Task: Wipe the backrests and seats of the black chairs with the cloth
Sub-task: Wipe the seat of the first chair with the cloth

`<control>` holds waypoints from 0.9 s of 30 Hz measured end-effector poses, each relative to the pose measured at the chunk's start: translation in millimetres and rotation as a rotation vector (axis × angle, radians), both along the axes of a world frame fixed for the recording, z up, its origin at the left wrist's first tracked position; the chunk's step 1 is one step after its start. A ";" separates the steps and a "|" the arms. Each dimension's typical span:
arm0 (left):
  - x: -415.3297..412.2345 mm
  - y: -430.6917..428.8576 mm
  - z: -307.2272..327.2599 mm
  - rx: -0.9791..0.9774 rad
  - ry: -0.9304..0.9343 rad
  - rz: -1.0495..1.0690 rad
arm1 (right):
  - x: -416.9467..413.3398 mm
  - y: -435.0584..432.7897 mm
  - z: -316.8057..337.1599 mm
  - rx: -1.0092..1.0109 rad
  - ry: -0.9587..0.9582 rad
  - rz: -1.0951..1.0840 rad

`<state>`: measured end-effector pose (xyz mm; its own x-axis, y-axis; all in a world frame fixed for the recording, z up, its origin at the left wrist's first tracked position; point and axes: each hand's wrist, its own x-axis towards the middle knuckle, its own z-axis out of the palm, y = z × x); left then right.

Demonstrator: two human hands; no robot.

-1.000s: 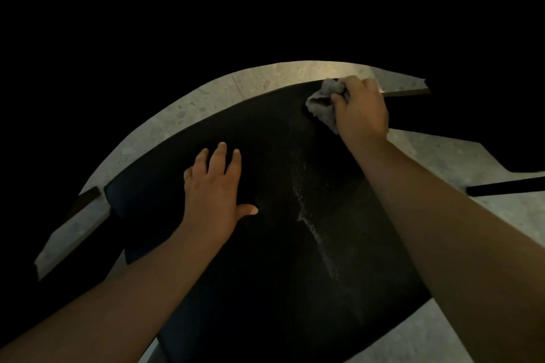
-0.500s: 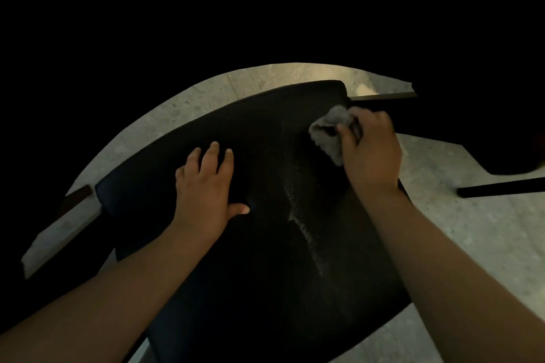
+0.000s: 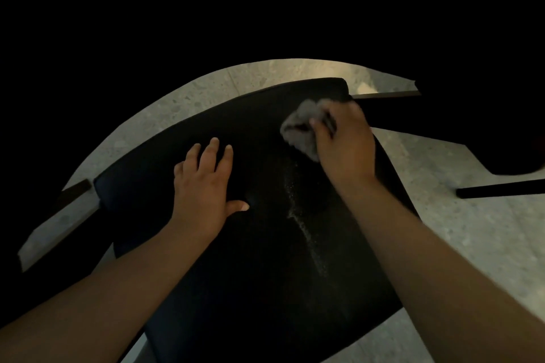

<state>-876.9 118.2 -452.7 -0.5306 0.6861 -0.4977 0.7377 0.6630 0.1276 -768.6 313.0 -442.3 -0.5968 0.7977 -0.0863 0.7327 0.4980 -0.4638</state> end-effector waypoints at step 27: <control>0.5 2.4 -0.3 -0.025 -0.019 0.023 | -82.0 5.5 -33.7 0.025 -0.064 0.152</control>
<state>-876.4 120.6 -452.9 -0.5362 0.6614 -0.5245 0.7201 0.6826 0.1247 -850.6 318.4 -476.0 -0.7045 0.7012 -0.1093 0.6758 0.6159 -0.4049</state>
